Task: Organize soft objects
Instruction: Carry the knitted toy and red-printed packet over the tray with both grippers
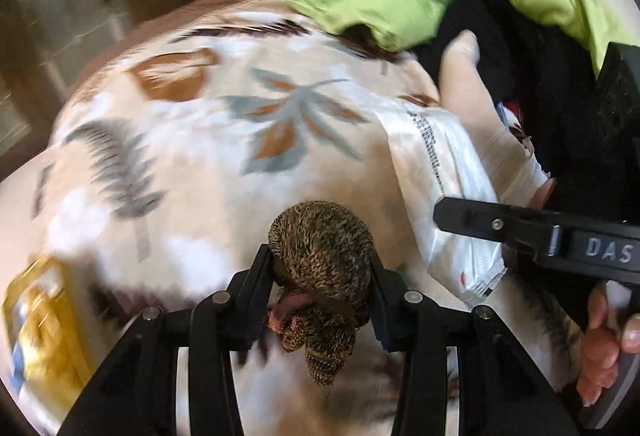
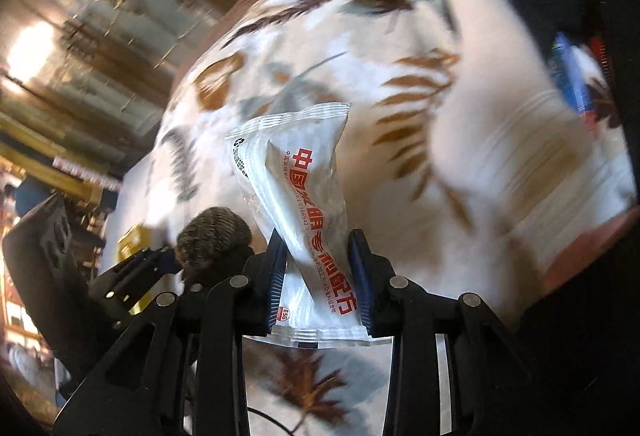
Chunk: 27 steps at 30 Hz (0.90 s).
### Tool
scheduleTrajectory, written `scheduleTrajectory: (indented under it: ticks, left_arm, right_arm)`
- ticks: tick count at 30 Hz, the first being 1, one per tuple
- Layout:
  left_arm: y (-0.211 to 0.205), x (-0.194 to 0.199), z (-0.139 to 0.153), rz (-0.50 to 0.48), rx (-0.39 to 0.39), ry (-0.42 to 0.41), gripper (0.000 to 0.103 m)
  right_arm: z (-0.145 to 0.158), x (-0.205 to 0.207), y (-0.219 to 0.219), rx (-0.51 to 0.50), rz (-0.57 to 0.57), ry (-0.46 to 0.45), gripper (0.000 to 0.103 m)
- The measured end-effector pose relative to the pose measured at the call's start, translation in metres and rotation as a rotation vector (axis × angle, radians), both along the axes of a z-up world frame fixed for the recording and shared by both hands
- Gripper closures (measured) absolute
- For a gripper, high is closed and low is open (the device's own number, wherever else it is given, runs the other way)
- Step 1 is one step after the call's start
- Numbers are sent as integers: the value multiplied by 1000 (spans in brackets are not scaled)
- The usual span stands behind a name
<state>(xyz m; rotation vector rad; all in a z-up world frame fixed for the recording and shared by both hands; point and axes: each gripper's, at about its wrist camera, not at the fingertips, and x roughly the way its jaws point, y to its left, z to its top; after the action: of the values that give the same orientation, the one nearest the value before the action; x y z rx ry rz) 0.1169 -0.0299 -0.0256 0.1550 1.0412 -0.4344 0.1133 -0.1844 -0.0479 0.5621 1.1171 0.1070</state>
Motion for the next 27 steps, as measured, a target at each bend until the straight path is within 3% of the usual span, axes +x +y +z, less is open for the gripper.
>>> scheduleTrajectory:
  ticks: [8, 17, 27]
  left_arm:
    - [87, -39, 22, 201, -25, 29, 60]
    - [187, -65, 50, 388, -12, -10, 60]
    - [265, -49, 26, 495, 41, 68, 59]
  right_arm:
    - [17, -6, 86, 37, 179, -18, 72]
    - [29, 7, 196, 69, 379, -24, 72]
    - [16, 28, 286, -58, 516, -31, 73]
